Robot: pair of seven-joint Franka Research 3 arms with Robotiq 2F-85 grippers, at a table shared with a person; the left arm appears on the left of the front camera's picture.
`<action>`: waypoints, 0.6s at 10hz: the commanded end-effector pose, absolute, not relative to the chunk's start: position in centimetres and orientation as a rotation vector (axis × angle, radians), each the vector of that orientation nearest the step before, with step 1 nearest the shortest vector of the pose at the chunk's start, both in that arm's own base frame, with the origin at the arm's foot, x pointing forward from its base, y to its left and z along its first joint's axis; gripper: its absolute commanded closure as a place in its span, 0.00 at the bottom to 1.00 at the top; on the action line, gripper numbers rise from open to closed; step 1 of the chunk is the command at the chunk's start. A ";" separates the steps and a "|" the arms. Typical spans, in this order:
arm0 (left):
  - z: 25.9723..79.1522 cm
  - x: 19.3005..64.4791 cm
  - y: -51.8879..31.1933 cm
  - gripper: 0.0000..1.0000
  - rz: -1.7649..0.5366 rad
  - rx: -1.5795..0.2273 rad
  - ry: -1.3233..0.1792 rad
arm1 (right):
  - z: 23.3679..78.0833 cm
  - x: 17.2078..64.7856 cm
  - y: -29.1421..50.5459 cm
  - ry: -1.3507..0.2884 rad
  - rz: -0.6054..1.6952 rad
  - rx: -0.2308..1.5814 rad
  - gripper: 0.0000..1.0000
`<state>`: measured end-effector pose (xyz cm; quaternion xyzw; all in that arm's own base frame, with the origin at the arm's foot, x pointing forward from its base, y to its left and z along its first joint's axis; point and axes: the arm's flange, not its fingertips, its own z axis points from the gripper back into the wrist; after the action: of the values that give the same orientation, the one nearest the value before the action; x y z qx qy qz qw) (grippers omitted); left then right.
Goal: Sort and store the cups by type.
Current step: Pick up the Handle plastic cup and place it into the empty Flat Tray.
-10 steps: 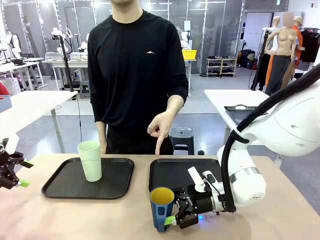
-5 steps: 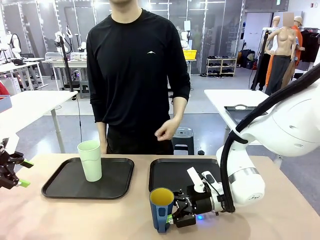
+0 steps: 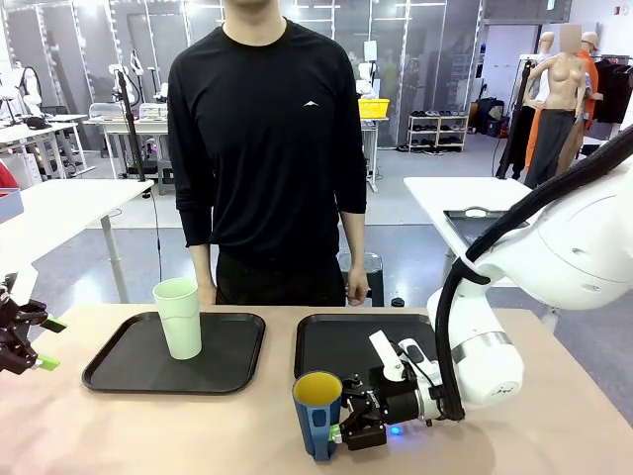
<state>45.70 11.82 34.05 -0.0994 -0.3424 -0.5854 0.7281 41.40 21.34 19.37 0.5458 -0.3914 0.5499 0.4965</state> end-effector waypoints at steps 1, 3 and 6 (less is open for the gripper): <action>34.2 45.7 11.8 0.00 -1.290 -0.230 -0.778 | 21.2 40.7 21.7 -0.954 1.291 1.268 0.28; 34.2 45.7 11.8 0.00 -1.290 -0.230 -0.778 | 24.6 40.6 21.2 -0.976 1.284 1.243 0.28; 34.2 45.7 11.8 0.00 -1.290 -0.230 -0.778 | 28.0 41.2 19.6 -1.027 1.275 1.247 0.28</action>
<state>45.70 11.82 34.05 -0.0994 -0.3424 -0.5854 0.7281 41.65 20.00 27.31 0.5142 -0.4285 0.5442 0.5058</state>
